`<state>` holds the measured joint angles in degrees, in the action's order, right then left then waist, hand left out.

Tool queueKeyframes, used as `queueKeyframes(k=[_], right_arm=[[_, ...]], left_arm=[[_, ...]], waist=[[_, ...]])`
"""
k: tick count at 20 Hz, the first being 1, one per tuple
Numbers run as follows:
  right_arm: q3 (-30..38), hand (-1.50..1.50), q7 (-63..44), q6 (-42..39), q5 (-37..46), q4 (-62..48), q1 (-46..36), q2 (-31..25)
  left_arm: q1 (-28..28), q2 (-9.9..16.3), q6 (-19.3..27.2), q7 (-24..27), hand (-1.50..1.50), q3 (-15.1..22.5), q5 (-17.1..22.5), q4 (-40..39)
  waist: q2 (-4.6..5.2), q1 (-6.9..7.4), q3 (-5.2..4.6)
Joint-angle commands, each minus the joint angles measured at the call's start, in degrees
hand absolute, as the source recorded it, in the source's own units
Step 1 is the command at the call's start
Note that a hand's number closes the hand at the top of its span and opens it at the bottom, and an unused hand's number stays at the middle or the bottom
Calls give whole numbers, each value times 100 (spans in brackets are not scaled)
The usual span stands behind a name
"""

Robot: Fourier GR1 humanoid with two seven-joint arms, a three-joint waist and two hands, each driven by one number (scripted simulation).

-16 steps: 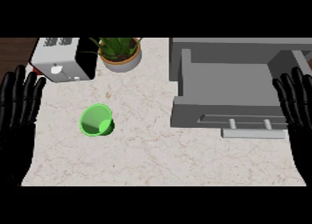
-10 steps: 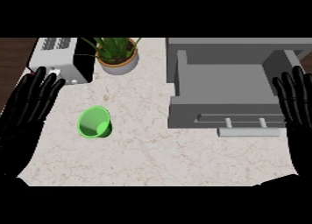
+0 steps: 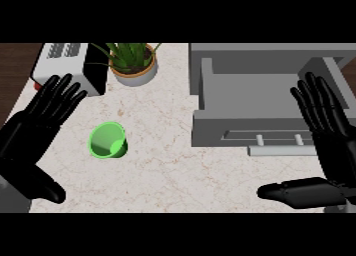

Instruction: Pick up the cup, place it into the drawer and close the drawer

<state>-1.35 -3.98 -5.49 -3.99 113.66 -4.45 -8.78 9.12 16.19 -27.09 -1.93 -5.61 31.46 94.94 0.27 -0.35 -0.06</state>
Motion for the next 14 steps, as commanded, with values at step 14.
queueKeyframes(k=[14], right_arm=[[322, -150, 154, -263, -40, -241, -299, -62]], left_arm=[[824, 126, -740, 2166, -150, -254, -1961, -3920]], waist=[[-15, -35, 2]])
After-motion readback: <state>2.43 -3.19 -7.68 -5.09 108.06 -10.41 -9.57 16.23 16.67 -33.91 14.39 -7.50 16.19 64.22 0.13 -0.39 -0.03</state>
